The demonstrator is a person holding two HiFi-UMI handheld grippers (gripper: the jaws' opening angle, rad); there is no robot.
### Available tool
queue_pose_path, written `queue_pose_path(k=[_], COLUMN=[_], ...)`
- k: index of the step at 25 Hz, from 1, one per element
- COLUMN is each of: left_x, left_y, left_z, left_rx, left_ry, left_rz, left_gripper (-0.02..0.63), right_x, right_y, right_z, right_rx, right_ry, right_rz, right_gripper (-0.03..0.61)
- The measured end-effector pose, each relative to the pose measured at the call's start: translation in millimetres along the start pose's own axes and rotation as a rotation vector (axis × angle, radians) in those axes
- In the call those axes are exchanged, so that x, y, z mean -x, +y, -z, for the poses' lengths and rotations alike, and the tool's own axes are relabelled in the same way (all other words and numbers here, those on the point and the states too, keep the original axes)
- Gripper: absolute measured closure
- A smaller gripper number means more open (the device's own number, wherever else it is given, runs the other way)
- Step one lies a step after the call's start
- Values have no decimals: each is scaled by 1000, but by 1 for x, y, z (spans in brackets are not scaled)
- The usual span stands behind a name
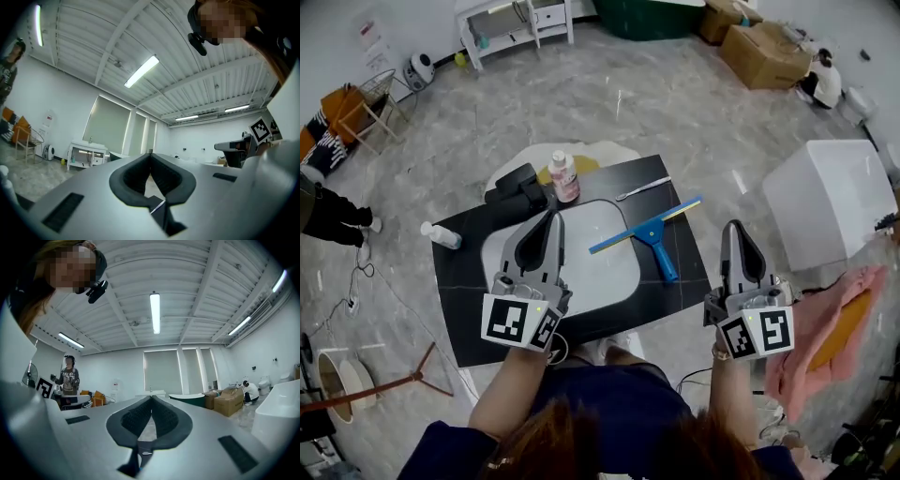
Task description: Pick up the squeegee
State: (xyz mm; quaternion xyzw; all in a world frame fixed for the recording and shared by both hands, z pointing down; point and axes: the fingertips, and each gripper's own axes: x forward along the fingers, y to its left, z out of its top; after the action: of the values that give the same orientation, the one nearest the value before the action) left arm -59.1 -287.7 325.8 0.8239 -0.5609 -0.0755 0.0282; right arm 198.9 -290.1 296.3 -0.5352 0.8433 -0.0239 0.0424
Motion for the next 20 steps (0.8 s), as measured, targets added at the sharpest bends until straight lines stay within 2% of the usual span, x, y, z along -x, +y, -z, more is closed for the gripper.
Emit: queue_pose_path(k=[4, 8, 14, 17, 20], left_x=[-17, -24, -31, -36, -41], left_y=[0, 4, 15, 17, 22], left_z=[11, 27, 52, 67, 75], left_rx=[-1, 4, 23, 29, 31], left_ry=[23, 49, 96, 122, 143], left_rz=[-32, -47, -47, -30, -20], left_gripper=[595, 595, 595, 595, 595], right_x=[-26, -45, -61, -58, -52], right_y=[-20, -25, -26, -26, -26], right_z=[24, 75, 191, 261, 311], right_rx=[-10, -16, 6, 16, 32], right_ry=[54, 169, 455, 630, 773], right_rz=[-31, -54, -96, -114, -120], right_gripper=[561, 561, 507, 446, 401])
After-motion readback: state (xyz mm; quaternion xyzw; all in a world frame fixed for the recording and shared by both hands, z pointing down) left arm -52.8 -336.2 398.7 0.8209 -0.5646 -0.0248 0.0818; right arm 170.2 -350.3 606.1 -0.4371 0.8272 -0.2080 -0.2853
